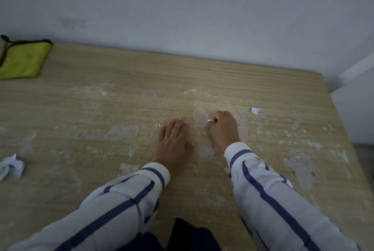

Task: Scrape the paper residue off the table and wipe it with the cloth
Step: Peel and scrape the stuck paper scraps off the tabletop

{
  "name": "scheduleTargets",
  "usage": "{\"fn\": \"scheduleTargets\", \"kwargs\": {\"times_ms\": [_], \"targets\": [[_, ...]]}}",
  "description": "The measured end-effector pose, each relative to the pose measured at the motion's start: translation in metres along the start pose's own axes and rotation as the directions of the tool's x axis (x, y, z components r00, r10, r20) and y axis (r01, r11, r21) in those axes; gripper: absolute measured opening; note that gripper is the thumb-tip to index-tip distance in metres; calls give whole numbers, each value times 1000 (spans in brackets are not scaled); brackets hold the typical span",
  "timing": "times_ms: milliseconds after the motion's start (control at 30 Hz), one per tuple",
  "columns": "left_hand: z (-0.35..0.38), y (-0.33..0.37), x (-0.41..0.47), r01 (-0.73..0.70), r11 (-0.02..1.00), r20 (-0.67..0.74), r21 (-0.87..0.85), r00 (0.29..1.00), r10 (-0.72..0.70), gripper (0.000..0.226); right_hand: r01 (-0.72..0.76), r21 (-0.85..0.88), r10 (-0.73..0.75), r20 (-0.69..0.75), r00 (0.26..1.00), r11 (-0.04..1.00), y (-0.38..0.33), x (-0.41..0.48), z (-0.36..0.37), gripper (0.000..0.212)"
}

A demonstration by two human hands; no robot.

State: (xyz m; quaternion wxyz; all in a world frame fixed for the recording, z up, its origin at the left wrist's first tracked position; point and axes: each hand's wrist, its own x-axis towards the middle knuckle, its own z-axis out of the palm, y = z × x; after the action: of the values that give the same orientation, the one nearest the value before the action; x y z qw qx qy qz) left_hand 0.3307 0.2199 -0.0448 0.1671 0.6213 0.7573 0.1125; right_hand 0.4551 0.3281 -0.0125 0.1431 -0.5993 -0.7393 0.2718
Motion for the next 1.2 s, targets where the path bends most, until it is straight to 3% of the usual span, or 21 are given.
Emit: {"fn": "scheduleTargets", "kwargs": {"times_ms": [167, 300, 500, 700, 833, 1033, 1200], "targets": [[-14, -10, -3, 4, 989, -52, -146, 999, -12, 47, -11, 135, -8, 139, 990, 991, -31, -35, 20, 13], [-32, -28, -15, -18, 970, -67, -242, 998, 2, 38, -102, 265, 48, 203, 978, 959, -60, -54, 39, 10], [-75, -77, -47, 97, 878, -101, -468, 982, -162, 28, -161, 432, 52, 253, 966, 887, -125, -77, 68, 7], [-121, -161, -87, 203, 825, -161, -527, 930, -332, 28, -174, 531, -17, 336, 942, 829, -214, -101, 121, 5], [-150, -219, -118, 231, 829, -194, -509, 908, -372, 25, -134, 481, -77, 393, 916, 867, -270, -118, 160, 4], [-166, -300, -163, 382, 777, -201, -499, 822, -533, 25, 101, 246, -205, 445, 872, 964, -325, -143, 215, 9], [-164, -335, -175, 440, 756, -143, -485, 813, -565, 25, 188, 103, -214, 473, 855, 977, -344, -158, 244, 12]]}}
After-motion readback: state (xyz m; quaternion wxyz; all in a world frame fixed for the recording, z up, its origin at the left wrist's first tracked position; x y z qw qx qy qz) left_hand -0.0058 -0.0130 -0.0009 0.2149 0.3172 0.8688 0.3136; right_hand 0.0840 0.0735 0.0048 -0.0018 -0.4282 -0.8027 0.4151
